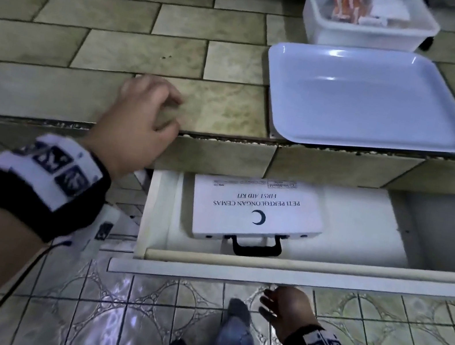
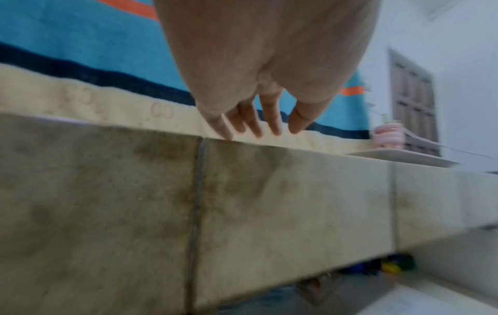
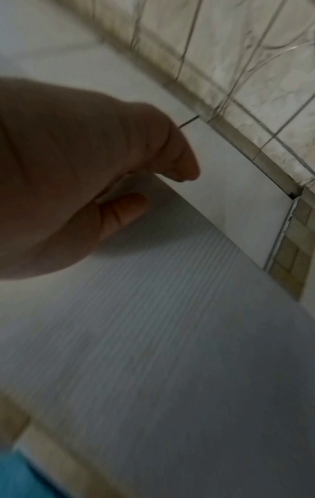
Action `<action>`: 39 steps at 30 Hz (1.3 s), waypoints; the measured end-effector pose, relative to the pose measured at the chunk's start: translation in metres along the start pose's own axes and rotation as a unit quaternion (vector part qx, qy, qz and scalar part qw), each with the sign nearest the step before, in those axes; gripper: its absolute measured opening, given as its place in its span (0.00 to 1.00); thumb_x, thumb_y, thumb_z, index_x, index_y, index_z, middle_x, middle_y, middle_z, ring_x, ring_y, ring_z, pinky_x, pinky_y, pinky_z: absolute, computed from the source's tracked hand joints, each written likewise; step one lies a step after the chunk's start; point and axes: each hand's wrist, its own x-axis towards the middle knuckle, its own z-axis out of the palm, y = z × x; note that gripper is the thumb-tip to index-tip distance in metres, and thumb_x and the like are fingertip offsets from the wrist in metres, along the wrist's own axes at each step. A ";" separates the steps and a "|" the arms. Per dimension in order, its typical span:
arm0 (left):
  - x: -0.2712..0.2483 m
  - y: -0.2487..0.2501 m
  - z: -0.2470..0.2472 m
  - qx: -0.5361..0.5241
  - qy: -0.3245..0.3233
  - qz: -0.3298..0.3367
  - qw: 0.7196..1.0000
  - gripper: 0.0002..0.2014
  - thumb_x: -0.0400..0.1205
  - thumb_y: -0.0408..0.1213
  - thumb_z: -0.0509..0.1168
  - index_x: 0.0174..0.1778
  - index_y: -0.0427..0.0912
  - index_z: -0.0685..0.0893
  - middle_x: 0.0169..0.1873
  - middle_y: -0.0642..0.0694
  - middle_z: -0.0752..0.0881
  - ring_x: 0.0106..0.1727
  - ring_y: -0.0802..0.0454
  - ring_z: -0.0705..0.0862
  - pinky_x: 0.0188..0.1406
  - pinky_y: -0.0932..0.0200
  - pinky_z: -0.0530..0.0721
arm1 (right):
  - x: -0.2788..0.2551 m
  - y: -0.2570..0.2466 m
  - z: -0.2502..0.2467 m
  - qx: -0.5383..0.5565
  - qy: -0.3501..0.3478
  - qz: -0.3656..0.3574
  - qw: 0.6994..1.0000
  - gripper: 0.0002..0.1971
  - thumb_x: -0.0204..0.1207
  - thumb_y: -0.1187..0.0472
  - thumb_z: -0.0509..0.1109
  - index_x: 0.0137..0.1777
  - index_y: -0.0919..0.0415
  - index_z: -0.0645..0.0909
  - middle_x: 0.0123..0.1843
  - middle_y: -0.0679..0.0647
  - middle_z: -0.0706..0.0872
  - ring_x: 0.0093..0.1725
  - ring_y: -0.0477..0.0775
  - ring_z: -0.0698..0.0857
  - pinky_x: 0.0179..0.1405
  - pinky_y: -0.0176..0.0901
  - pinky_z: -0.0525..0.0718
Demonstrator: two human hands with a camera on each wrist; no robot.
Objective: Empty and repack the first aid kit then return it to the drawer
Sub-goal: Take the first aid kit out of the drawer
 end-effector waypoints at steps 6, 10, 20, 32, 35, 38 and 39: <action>-0.068 0.024 0.027 -0.011 -0.174 0.033 0.984 0.04 0.79 0.36 0.60 0.45 0.46 0.80 0.29 0.58 0.76 0.34 0.57 0.73 0.32 0.63 0.71 | -0.097 -0.022 0.025 -0.396 -0.280 -0.095 0.869 0.06 0.75 0.62 0.68 0.51 0.57 0.82 0.40 0.49 0.84 0.34 0.40 0.82 0.33 0.32 0.76; -0.064 0.009 0.066 -0.105 -0.338 -0.183 0.917 0.07 0.79 0.40 0.66 0.50 0.44 0.78 0.39 0.50 0.85 0.41 0.48 0.85 0.45 0.58 0.84 | -0.149 -0.091 0.015 -0.363 -0.335 -0.166 0.854 0.09 0.71 0.58 0.69 0.51 0.56 0.84 0.41 0.50 0.88 0.38 0.42 0.84 0.37 0.33 0.77; -0.059 0.002 0.108 -0.187 -0.434 -0.392 0.789 0.07 0.84 0.34 0.62 0.54 0.35 0.75 0.48 0.37 0.83 0.48 0.42 0.87 0.51 0.51 0.90 | -0.063 -0.193 -0.039 -0.788 0.038 -0.106 0.605 0.15 0.81 0.50 0.60 0.48 0.63 0.77 0.49 0.55 0.82 0.45 0.52 0.81 0.42 0.40 0.77; -0.049 0.012 0.092 -0.239 -0.328 -0.447 0.797 0.12 0.84 0.34 0.61 0.41 0.30 0.84 0.27 0.39 0.80 0.27 0.44 0.77 0.34 0.53 0.81 | -0.062 -0.213 -0.025 -0.690 -0.055 -0.077 0.718 0.18 0.76 0.53 0.66 0.25 0.57 0.74 0.15 0.48 0.77 0.20 0.48 0.75 0.27 0.35 0.74; -0.056 0.019 0.067 -0.221 -0.263 -0.430 0.835 0.27 0.81 0.29 0.63 0.12 0.43 0.72 0.10 0.47 0.70 0.14 0.52 0.69 0.25 0.60 0.67 | -0.090 -0.216 -0.023 -0.712 -0.022 -0.123 0.691 0.23 0.81 0.51 0.58 0.25 0.58 0.70 0.13 0.48 0.72 0.16 0.48 0.71 0.21 0.35 0.68; -0.072 0.032 0.031 -0.223 -0.249 -0.395 0.856 0.31 0.80 0.33 0.65 0.07 0.42 0.68 0.10 0.47 0.69 0.13 0.54 0.67 0.24 0.60 0.66 | -0.126 -0.215 -0.026 -0.727 -0.012 -0.169 0.666 0.25 0.81 0.47 0.58 0.23 0.57 0.68 0.07 0.48 0.70 0.12 0.44 0.70 0.18 0.32 0.68; -0.080 0.035 0.019 -0.228 -0.232 -0.392 0.860 0.29 0.81 0.36 0.65 0.11 0.42 0.70 0.11 0.48 0.71 0.14 0.54 0.69 0.26 0.60 0.67 | -0.140 -0.213 -0.026 -0.729 -0.018 -0.180 0.661 0.25 0.80 0.45 0.58 0.22 0.56 0.68 0.07 0.49 0.71 0.13 0.44 0.71 0.18 0.32 0.69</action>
